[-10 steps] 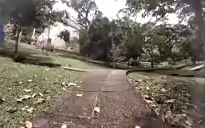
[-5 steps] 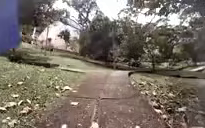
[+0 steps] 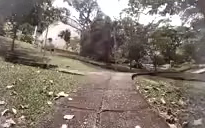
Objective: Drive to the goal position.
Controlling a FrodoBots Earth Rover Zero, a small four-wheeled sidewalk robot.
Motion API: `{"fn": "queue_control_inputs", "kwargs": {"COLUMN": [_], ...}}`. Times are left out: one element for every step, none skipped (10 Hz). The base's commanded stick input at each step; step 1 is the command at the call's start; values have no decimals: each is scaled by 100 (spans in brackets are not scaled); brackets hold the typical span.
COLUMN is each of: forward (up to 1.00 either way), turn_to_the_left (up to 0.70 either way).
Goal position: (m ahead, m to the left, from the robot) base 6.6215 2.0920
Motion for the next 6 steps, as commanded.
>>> {"fn": "queue_control_inputs", "kwargs": {"forward": [70, 70, 70, 70, 70, 70], "turn_to_the_left": [0, 0, 0, 0, 0, 0]}}
